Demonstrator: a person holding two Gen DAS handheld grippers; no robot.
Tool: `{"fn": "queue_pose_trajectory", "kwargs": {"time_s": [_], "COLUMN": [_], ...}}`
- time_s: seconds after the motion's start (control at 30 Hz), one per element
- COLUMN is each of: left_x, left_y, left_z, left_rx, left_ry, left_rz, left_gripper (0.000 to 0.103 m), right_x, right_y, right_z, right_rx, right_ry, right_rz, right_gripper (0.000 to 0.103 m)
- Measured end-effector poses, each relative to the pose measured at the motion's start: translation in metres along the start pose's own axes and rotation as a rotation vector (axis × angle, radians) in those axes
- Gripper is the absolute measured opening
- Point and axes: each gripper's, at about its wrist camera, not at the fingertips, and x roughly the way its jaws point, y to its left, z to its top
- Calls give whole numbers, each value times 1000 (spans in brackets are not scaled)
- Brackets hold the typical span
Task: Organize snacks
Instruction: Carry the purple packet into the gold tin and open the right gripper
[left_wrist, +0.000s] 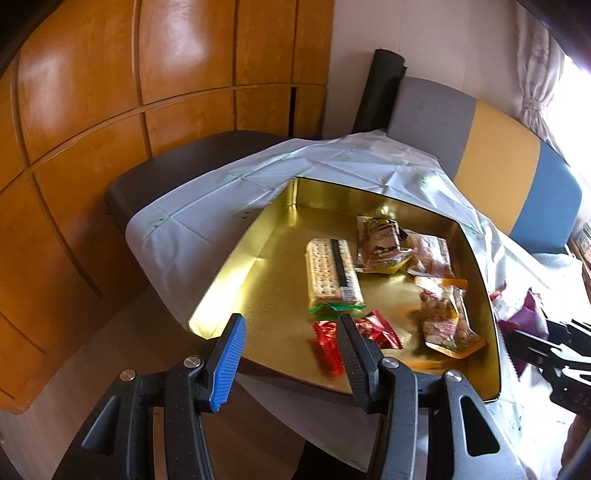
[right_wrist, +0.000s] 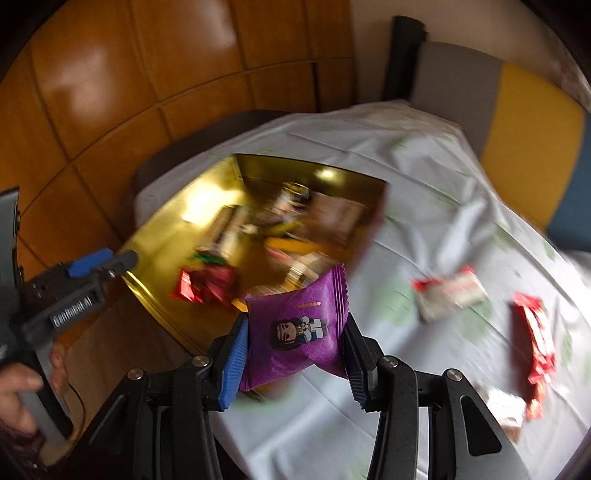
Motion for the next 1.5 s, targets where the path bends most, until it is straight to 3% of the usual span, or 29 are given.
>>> {"fn": "queue_pose_trajectory", "kwargs": {"time_s": [0.1, 0.3, 0.6, 0.87, 1.3, 1.5], "left_x": [2, 7, 11, 9, 1, -1], "left_y": [7, 12, 8, 9, 2, -4], "left_z": [1, -2, -6, -5, -5, -5], "left_rx": [-15, -21, -7, -10, 3, 18], "left_ry": [4, 19, 26, 20, 6, 1], "left_rz": [10, 24, 28, 29, 26, 25], "left_gripper": [51, 51, 51, 51, 51, 52], "right_x": [22, 68, 85, 70, 29, 16], "right_y": [18, 37, 43, 44, 41, 41], "right_z": [10, 12, 5, 4, 0, 4], "right_rx": [-14, -38, -48, -34, 11, 6], "right_ry": [28, 98, 138, 81, -60, -101], "right_rz": [49, 47, 38, -17, -179, -212], "right_gripper": [48, 52, 52, 65, 68, 69]}}
